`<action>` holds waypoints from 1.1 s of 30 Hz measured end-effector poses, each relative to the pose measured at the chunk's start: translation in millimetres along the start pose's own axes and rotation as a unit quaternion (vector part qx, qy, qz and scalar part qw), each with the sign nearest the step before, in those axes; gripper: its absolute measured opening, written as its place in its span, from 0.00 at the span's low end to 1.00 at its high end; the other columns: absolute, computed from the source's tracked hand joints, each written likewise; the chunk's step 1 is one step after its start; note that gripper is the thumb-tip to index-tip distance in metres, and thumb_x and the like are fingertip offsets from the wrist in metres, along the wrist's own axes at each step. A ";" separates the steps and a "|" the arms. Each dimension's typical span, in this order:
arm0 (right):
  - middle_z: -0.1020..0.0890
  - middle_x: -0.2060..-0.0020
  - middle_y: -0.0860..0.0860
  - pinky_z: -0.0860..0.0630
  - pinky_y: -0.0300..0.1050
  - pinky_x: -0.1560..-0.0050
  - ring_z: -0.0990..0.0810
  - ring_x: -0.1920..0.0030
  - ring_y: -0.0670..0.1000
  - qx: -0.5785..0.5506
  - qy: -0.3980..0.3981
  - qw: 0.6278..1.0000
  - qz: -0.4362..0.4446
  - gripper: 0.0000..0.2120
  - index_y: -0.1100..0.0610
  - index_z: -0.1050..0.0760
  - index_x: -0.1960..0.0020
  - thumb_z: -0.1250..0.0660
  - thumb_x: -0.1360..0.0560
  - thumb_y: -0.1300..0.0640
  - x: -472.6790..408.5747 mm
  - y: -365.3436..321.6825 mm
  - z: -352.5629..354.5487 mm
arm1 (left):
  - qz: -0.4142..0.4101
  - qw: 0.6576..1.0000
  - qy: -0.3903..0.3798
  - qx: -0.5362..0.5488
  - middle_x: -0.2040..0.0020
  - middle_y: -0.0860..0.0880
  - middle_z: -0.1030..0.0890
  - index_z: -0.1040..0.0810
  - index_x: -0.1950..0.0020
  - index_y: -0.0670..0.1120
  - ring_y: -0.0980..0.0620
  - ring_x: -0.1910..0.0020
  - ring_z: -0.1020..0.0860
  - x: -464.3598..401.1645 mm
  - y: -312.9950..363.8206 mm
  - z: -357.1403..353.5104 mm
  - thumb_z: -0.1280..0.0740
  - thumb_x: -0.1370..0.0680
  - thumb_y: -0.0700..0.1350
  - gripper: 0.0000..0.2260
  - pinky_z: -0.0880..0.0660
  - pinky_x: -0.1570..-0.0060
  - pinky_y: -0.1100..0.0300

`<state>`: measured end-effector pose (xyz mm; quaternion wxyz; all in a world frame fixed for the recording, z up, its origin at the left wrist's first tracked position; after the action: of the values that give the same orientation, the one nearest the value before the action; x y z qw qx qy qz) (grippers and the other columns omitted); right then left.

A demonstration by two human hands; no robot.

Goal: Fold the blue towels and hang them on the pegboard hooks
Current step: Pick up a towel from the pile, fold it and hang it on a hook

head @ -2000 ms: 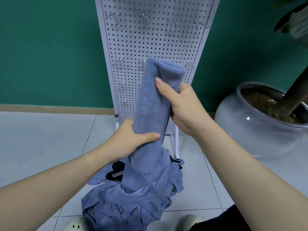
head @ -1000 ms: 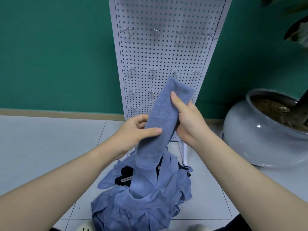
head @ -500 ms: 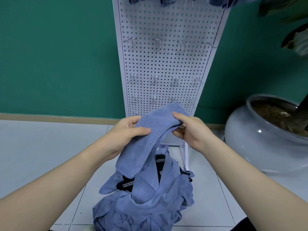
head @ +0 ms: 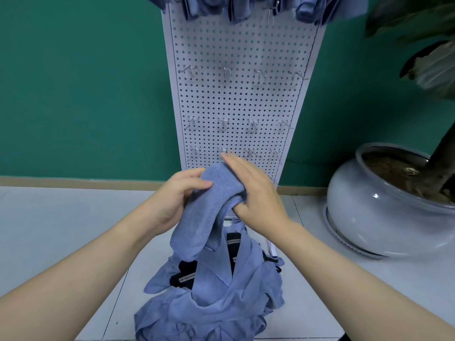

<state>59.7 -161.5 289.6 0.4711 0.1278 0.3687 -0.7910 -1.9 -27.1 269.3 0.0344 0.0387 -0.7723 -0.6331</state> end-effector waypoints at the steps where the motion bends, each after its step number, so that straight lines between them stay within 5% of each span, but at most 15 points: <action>1: 0.25 0.26 0.50 0.36 0.41 0.26 0.29 0.26 0.50 -0.003 0.007 1.000 0.001 0.35 0.55 0.31 0.22 0.42 0.30 0.58 -0.6 -0.4 1.9 | 0.001 1.000 0.006 -0.006 0.47 0.36 0.17 0.22 0.37 0.32 0.42 0.49 0.19 -0.3 -0.5 0.4 0.34 0.29 0.41 0.22 0.23 0.48 0.53; 3: 0.20 0.32 0.50 0.26 0.49 0.33 0.23 0.32 0.51 -0.007 0.021 1.000 -0.003 0.33 0.56 0.27 0.25 0.42 0.30 0.58 -0.5 -2.0 4.8 | 0.000 1.000 0.021 -0.019 0.48 0.37 0.17 0.21 0.38 0.33 0.43 0.50 0.19 -0.1 -0.5 2.5 0.33 0.28 0.42 0.21 0.22 0.50 0.54; 5: 0.14 0.42 0.49 0.23 0.45 0.47 0.19 0.45 0.49 0.006 0.041 0.999 -0.029 0.29 0.54 0.21 0.31 0.39 0.32 0.59 -0.3 -2.9 8.7 | -0.006 0.999 0.038 -0.036 0.49 0.41 0.15 0.19 0.41 0.38 0.47 0.52 0.18 0.8 -0.5 4.4 0.30 0.27 0.45 0.17 0.21 0.52 0.58; 7: 0.17 0.63 0.45 0.32 0.42 0.62 0.27 0.64 0.49 0.033 0.058 0.995 -0.068 0.17 0.49 0.17 0.50 0.39 0.34 0.57 -0.5 -1.1 13.4 | -0.034 0.989 0.094 -0.112 0.49 0.45 0.14 0.18 0.44 0.44 0.51 0.52 0.17 1.0 1.3 10.9 0.26 0.27 0.48 0.14 0.21 0.52 0.62; 9: 0.29 0.75 0.46 0.38 0.44 0.68 0.35 0.71 0.50 0.054 0.060 0.990 -0.111 0.03 0.49 0.29 0.66 0.40 0.34 0.54 -2.6 3.4 18.3 | -0.101 0.950 0.180 -0.235 0.49 0.48 0.16 0.18 0.43 0.48 0.54 0.52 0.19 4.2 9.0 18.4 0.24 0.25 0.48 0.12 0.23 0.50 0.63; 13: 0.31 0.78 0.49 0.37 0.46 0.70 0.35 0.73 0.50 0.080 0.037 0.980 -0.179 0.10 0.51 0.34 0.71 0.39 0.32 0.51 -4.2 15.4 22.8 | -0.229 0.869 0.153 -0.410 0.48 0.56 0.19 0.17 0.39 0.50 0.56 0.48 0.21 14.7 22.2 -8.7 0.32 0.22 0.54 0.15 0.26 0.48 0.64; 16: 0.28 0.78 0.50 0.31 0.49 0.68 0.35 0.73 0.50 0.030 0.038 0.972 -0.231 0.10 0.54 0.29 0.70 0.33 0.31 0.56 -4.7 24.6 24.4 | -0.191 0.869 0.102 -0.445 0.43 0.59 0.21 0.20 0.35 0.53 0.59 0.43 0.23 14.9 7.0 -26.6 0.33 0.25 0.59 0.21 0.27 0.45 0.67; 20: 0.21 0.73 0.50 0.28 0.45 0.68 0.29 0.71 0.48 -0.079 0.058 0.954 -0.284 0.04 0.55 0.20 0.65 0.30 0.32 0.61 -0.9 31.6 23.9 | -0.186 0.874 0.149 -0.424 0.47 0.58 0.20 0.20 0.41 0.54 0.59 0.45 0.22 12.2 -0.3 -32.9 0.27 0.26 0.52 0.14 0.26 0.48 0.68; 25: 0.38 0.77 0.49 0.41 0.45 0.70 0.42 0.70 0.49 -0.116 0.070 0.949 -0.285 0.19 0.55 0.38 0.73 0.29 0.33 0.59 -7.0 27.9 22.8 | -0.201 0.863 0.221 -0.408 0.49 0.58 0.21 0.21 0.43 0.53 0.61 0.48 0.23 7.3 9.2 -34.2 0.30 0.24 0.42 0.11 0.29 0.50 0.70; 33: 0.38 0.77 0.46 0.41 0.47 0.68 0.42 0.70 0.48 -0.139 0.083 0.956 -0.247 0.16 0.54 0.35 0.72 0.32 0.29 0.60 -28.8 20.5 30.8 | -0.193 0.890 0.249 -0.329 0.54 0.62 0.15 0.17 0.43 0.58 0.59 0.54 0.18 -3.0 35.6 -17.3 0.31 0.23 0.37 0.17 0.24 0.56 0.67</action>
<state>96.4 -170.3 317.4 0.2420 0.0312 0.5325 -0.8105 2.3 -36.7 307.6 0.1132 0.3301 -0.4631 -0.8147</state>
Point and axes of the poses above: each hand's wrist, its own x-axis away from the middle knuckle, its own z-axis out of the back of the hand, y = z × x, the point moved 7 cm from there along -x, towards the middle knuckle
